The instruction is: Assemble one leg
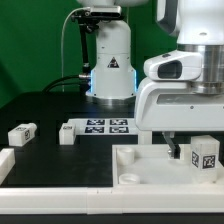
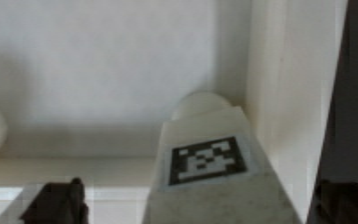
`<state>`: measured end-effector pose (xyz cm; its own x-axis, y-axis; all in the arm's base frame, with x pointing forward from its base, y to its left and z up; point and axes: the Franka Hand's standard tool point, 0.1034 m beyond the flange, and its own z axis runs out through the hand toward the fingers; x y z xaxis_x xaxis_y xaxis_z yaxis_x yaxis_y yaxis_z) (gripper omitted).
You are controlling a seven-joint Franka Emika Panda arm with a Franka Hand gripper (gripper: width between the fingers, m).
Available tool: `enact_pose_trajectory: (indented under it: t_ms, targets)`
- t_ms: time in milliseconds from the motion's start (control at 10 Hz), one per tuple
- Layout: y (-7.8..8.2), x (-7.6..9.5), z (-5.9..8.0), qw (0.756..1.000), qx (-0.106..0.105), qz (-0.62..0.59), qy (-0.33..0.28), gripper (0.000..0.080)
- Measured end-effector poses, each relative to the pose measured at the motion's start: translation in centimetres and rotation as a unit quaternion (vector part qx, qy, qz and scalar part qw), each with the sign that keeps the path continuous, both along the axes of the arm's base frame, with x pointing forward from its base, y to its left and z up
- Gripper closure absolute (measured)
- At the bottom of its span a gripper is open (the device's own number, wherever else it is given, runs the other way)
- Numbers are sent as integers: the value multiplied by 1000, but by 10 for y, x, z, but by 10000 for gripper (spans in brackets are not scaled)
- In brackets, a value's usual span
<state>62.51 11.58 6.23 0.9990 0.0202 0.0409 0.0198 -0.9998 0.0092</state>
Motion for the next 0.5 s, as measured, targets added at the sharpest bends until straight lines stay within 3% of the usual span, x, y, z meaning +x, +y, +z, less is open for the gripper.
enact_pose_trajectory:
  t_ms: [100, 300, 400, 500]
  targets:
    - [0, 0, 0, 1000, 0, -1, 0, 151]
    - [0, 0, 0, 1000, 0, -1, 0, 406]
    - [0, 0, -1, 1000, 0, -1, 0, 406]
    - [0, 0, -1, 1000, 1, -14, 0, 509]
